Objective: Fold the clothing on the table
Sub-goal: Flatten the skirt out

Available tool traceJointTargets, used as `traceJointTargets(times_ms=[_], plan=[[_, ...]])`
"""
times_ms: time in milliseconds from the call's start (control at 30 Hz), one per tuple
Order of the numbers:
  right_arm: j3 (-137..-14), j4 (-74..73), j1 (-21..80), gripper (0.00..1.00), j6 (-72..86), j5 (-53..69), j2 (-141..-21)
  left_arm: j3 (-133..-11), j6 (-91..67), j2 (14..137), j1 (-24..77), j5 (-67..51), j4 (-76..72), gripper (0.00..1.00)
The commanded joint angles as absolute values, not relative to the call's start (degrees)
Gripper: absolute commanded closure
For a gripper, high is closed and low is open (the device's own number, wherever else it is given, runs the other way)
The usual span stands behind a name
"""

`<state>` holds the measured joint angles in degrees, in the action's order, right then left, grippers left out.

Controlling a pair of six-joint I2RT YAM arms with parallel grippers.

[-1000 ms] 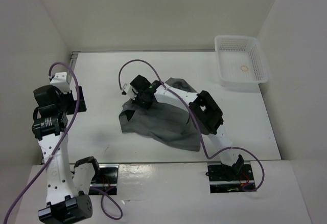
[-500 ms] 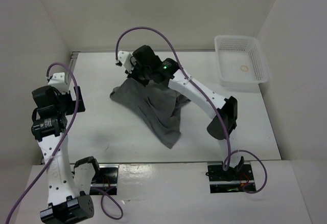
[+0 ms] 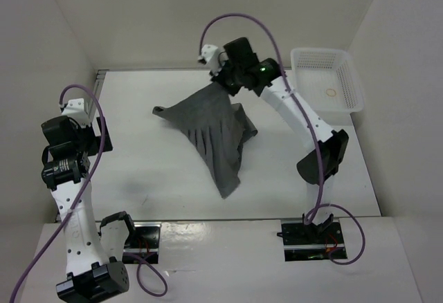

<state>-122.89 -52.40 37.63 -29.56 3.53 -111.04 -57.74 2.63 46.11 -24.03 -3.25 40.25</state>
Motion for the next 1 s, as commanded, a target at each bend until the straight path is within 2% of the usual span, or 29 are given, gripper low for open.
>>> traceJointTargets(times_ms=[0,133,267,367,600,767,967], plan=[[-126.03,-47.82,27.37,1.00,-28.13,-1.76,-102.49,-57.22,1.58,45.97,-24.43,-3.08,38.58,0.00],[-129.19,-46.32,21.81,1.00,-26.28,-2.45,-101.08,-57.22,1.58,46.49,-24.43,-3.60,38.58,0.00],[-129.90,-44.30,21.80,1.00,-26.28,-6.85,-101.07,-57.22,1.58,46.49,-24.96,-3.60,38.58,0.00],[-132.01,-45.08,21.80,1.00,-25.76,-5.11,-101.60,-57.22,1.58,46.49,-24.96,-3.60,38.58,0.00],[-133.86,-50.26,26.36,1.00,-24.35,9.30,-102.74,-57.22,2.19,46.49,-24.96,-4.13,38.58,0.00],[-137.81,-54.40,28.38,1.00,-24.87,25.12,-104.06,-57.22,4.12,46.49,-24.96,-8.43,39.11,0.00],[-142.99,-56.43,28.39,1.00,-24.26,36.90,-105.99,-58.36,11.15,48.86,-24.96,-23.97,41.65,0.00]])
